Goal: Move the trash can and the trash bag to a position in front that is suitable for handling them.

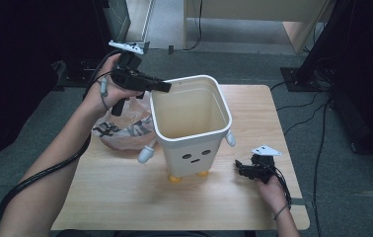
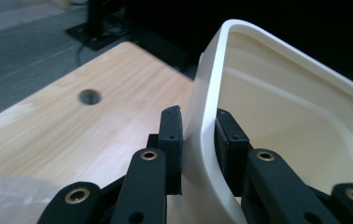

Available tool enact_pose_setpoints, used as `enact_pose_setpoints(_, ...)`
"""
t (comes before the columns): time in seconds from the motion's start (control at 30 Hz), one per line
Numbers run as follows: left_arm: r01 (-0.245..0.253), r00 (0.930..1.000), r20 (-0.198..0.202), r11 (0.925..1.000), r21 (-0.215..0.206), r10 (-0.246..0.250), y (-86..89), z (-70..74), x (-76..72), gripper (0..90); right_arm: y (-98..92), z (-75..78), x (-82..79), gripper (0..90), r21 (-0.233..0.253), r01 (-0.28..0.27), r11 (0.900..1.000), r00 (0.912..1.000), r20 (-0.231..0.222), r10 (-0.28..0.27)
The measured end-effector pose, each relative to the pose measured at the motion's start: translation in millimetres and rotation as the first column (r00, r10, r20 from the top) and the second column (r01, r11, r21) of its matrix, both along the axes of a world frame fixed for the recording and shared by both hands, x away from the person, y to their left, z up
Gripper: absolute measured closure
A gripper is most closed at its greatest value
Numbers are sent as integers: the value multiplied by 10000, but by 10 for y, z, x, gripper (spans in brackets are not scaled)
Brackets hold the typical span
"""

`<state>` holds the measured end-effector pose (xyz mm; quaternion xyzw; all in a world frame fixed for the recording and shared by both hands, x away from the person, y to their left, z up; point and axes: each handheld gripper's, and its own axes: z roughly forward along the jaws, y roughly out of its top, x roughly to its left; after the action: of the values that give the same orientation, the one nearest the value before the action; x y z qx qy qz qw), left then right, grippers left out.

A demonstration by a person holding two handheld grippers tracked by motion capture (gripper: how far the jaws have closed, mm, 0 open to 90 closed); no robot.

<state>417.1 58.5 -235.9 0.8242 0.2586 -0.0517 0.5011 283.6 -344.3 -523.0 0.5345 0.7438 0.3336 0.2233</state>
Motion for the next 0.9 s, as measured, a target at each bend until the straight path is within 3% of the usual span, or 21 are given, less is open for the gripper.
enact_pose_setpoints(0.13, -166, 9998, -70, 9995, -277, 164, 26, 111, 17, 787, 0, 0, -1, 146, 9, -2, 10000, 10000, -11, 2)
enact_pose_setpoints(0.2, -104, 9995, 283, 9992, -396, 115, 75, 160, 27, 789, 1, 0, -1, 146, 10, 1, 10000, 10000, -6, -1)
enact_pose_setpoints(0.23, -37, 9984, 568, 9994, -353, 57, 98, 177, 24, 789, 1, 0, -2, 146, 9, -6, 10000, 10000, -3, 6)
enact_pose_setpoints(0.37, -9, 9955, 943, 9998, 187, -9, 199, 198, 17, 779, 1, 0, -3, 146, 13, -9, 10000, 10000, -5, 9)
enact_pose_setpoints(0.47, 47, 9959, 902, 9998, 213, -66, 309, 191, 14, 777, 2, 0, -3, 146, 15, -11, 10000, 10000, -3, 11)
enact_pose_setpoints(0.63, -251, 9910, 1325, 9992, 317, 207, 510, 213, -22, 775, 2, 0, -4, 146, 16, -12, 10000, 10000, -5, 12)
enact_pose_setpoints(0.9, -213, 9884, 1511, 9991, 376, 154, 803, 256, -103, 771, 3, 0, -5, 146, 16, -8, 10000, 10000, -6, 8)
